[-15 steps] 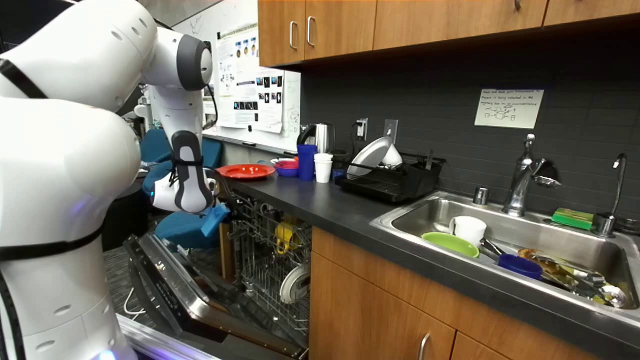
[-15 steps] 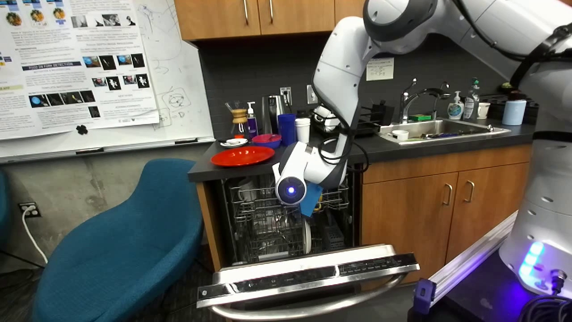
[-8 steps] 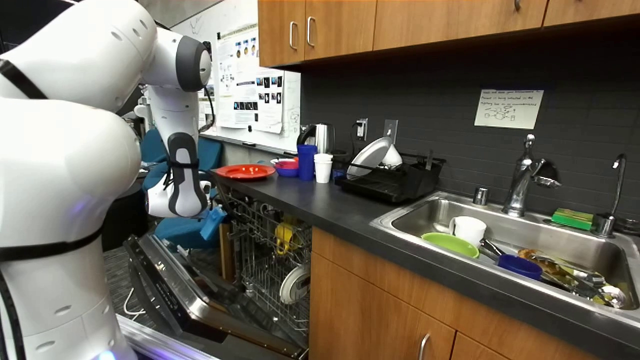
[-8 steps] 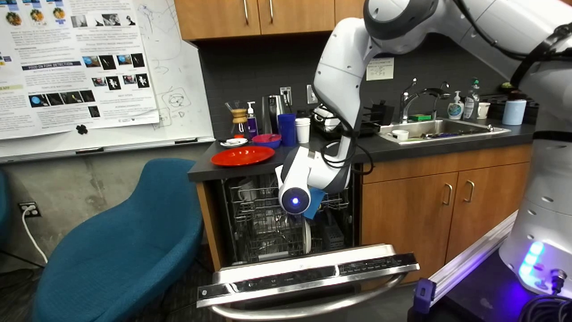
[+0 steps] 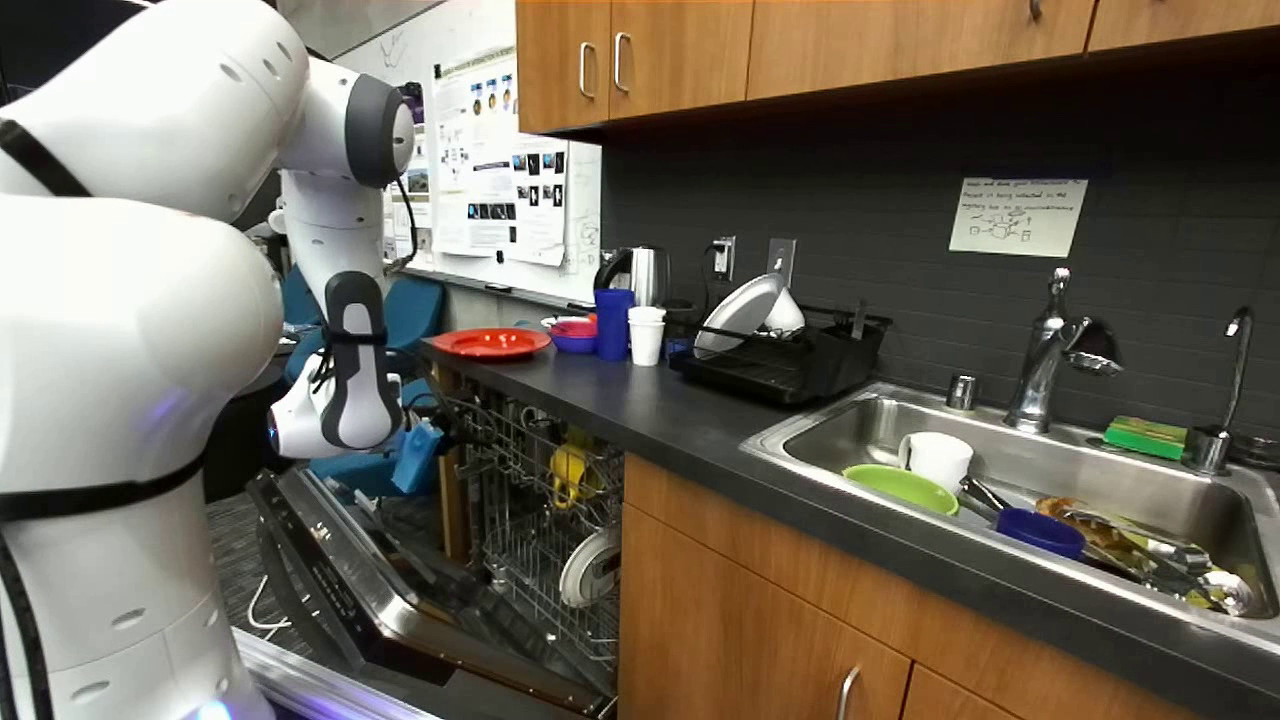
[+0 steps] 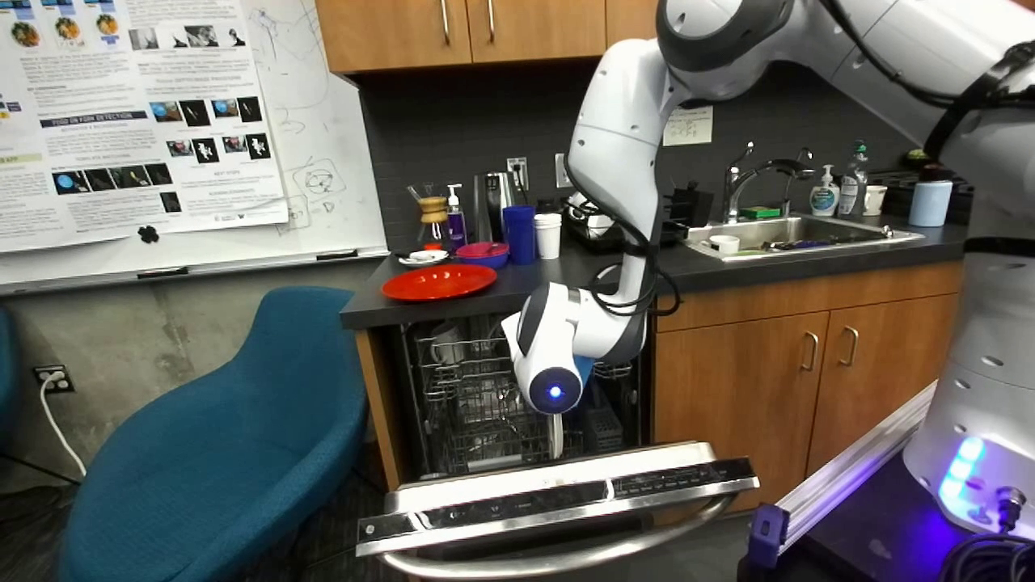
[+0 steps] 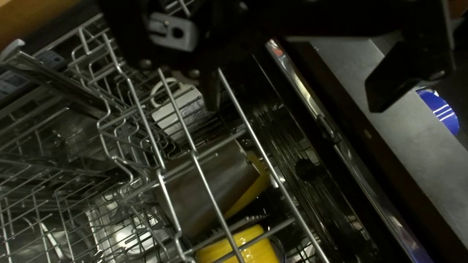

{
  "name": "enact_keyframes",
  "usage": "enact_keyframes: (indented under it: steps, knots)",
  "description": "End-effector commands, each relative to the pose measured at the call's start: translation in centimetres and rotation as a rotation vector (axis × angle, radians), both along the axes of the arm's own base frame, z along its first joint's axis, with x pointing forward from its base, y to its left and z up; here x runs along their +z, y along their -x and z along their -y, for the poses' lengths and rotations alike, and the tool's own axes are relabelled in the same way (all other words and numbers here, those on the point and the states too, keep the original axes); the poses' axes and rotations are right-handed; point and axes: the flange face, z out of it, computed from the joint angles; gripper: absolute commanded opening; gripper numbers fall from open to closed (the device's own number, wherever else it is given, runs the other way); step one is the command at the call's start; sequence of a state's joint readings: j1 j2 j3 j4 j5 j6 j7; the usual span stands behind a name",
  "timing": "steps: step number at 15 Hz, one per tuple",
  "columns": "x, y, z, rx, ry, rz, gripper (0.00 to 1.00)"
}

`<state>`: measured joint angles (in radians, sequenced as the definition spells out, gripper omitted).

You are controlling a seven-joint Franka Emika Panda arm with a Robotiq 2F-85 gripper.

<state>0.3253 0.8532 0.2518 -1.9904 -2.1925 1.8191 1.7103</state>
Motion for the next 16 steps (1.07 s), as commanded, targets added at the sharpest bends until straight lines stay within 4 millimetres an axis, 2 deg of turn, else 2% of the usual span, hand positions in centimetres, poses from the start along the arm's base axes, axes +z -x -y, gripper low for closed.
enact_keyframes:
  steps: [1, 9, 16]
  knots:
    - [-1.0, 1.0, 0.1, 0.035, 0.049, 0.030, 1.00]
    - [-2.0, -0.9, -0.3, 0.050, 0.100, 0.103, 1.00]
    - [-3.6, -1.5, -0.7, 0.081, 0.157, 0.097, 1.00]
